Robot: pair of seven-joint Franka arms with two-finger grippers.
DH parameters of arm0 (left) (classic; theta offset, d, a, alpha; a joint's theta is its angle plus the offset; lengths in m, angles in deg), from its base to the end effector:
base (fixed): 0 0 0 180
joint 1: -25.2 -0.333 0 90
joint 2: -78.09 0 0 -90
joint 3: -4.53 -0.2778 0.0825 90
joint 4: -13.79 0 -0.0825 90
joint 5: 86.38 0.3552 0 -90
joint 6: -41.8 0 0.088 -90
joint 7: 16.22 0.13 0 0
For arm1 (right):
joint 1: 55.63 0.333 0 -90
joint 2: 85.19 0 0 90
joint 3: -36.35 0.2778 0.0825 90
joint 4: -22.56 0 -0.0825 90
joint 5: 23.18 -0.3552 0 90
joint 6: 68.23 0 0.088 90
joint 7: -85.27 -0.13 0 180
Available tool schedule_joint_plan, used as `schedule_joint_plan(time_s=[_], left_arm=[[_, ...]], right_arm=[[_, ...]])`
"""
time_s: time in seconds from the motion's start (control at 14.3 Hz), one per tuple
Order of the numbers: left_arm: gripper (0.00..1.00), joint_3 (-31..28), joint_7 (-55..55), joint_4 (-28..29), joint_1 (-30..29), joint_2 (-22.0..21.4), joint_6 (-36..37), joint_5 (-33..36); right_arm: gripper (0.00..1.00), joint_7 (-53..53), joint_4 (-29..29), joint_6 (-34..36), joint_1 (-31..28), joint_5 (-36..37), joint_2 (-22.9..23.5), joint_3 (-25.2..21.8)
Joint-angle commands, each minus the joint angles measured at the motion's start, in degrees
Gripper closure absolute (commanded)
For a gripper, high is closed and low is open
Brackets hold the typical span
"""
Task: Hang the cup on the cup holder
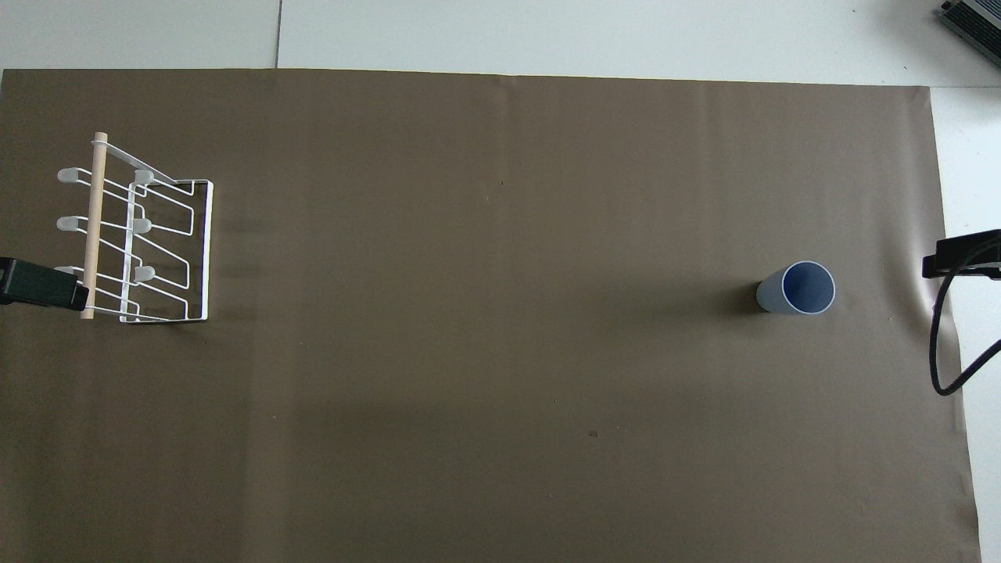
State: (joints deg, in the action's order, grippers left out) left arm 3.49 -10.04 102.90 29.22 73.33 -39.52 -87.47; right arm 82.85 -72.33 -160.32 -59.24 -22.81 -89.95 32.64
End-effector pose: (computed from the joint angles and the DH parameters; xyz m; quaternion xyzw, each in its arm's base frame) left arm 0.4847 -0.0276 0.5993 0.9963 -0.0811 -0.0261 0.0109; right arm 0.5026 -0.0666 0.5714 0.9963 -0.0848 0.0170 0.0013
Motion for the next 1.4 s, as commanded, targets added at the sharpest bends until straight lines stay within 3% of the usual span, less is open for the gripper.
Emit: schedule_joint_plan(time_s=[0.0, 0.77, 1.33], left_arm=[[0.00, 0.5, -0.5, 2.0, -0.5, -1.8, 0.0, 1.0], [0.00, 0.4, -0.5, 2.0, -0.5, -1.8, 0.0, 1.0], [0.00, 0.5, -0.5, 2.0, -0.5, -1.8, 0.1, 1.0]], right_arm=[[0.00, 1.2, -0.8, -0.1, 0.0, -0.5, -1.0, -0.2], [0.00, 1.2, -2.8, -0.5, 0.2, -0.5, -1.7, 0.1], [0.00, 3.3, -12.8, -11.9, 0.1, -0.6, -1.6, 0.1]])
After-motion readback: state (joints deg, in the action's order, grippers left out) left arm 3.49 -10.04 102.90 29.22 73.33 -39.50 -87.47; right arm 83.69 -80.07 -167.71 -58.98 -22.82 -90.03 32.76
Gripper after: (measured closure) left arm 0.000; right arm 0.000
